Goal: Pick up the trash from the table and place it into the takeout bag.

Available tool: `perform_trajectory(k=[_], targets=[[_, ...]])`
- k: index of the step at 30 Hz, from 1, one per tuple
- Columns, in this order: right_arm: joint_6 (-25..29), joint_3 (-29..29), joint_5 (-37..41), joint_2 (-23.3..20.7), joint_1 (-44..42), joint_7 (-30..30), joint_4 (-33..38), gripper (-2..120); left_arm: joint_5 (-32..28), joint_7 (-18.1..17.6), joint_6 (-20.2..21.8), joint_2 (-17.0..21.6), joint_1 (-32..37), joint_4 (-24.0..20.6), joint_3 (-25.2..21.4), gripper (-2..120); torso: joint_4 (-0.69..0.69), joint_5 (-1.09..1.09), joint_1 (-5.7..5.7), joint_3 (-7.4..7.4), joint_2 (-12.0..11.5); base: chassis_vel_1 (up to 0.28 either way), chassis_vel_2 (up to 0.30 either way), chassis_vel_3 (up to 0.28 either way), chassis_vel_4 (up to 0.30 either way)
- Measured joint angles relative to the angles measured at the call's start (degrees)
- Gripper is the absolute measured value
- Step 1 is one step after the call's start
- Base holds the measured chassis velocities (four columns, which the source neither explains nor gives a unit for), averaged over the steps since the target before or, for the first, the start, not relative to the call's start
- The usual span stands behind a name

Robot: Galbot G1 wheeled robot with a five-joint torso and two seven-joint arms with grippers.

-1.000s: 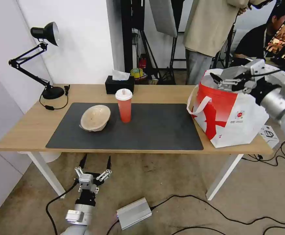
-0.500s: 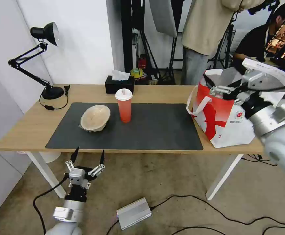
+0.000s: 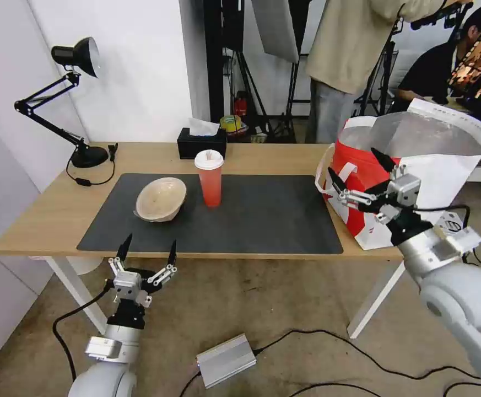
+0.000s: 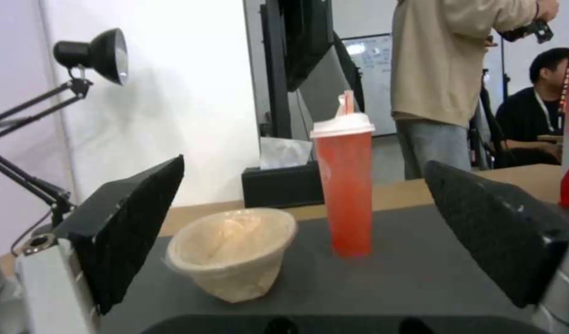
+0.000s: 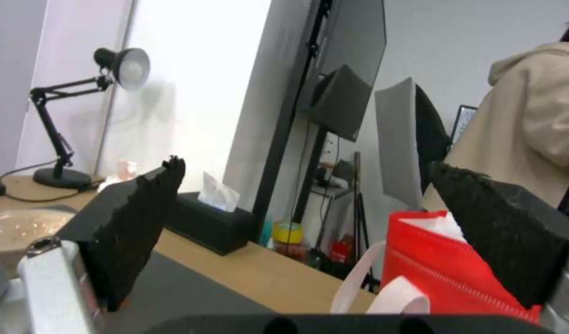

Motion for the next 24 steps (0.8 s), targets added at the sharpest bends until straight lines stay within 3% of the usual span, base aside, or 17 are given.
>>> perform_trajectory(k=[14,24], targets=[[2.82,2.17,-9.95,11.21,-9.52,-2.6,2.37,100,2.05,-0.54,4.38,-0.35,0.04,-2.82,-0.18,100,0.0,0.0,0.0,0.0,0.0,0.0,0.0,0.0,0.0],[2.67,2.69,-12.73,15.14,-14.57,-2.47,2.31,100,-0.44,-0.54,7.91,1.63,-0.52,-3.41,-0.88,100,0.0,0.0,-0.01,0.0,0.0,0.0,0.0,0.0,0.0]])
